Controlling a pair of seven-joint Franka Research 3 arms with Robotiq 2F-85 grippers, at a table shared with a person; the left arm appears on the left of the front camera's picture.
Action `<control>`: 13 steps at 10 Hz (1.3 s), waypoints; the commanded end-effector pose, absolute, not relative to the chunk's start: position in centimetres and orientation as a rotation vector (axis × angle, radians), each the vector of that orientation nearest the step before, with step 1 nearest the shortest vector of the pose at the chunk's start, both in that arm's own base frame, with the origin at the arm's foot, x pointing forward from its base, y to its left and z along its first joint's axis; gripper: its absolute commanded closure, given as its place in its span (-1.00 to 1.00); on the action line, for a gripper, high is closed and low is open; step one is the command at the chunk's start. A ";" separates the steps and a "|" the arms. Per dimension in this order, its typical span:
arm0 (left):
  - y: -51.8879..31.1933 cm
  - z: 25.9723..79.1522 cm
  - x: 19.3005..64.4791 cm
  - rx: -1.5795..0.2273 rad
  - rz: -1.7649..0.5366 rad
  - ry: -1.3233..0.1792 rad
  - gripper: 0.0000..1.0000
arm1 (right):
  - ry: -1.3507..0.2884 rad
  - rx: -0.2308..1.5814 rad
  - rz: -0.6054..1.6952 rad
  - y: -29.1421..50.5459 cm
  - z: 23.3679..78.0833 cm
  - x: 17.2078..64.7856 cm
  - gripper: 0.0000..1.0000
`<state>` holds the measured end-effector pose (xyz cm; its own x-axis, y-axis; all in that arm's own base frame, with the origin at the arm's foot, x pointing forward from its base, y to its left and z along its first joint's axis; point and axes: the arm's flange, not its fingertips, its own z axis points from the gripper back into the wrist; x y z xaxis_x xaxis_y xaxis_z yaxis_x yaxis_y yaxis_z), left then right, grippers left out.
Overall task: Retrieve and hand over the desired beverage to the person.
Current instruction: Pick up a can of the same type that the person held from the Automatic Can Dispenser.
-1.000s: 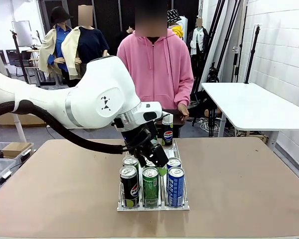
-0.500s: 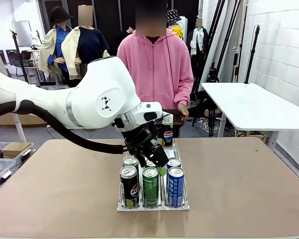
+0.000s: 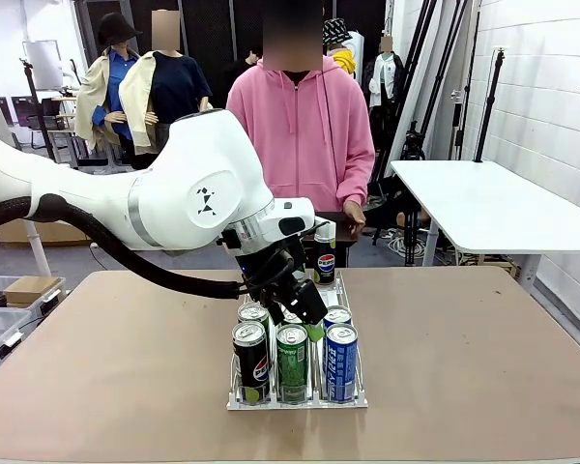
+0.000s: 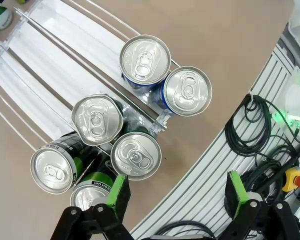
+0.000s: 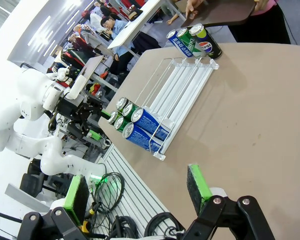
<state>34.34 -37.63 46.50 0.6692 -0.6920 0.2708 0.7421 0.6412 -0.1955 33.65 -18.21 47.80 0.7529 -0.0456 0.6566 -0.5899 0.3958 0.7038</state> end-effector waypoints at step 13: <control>-41.2 45.6 35.4 -0.052 -0.736 -0.119 -1.00 | -0.669 1.137 0.384 -18.3 47.8 33.6 -1.00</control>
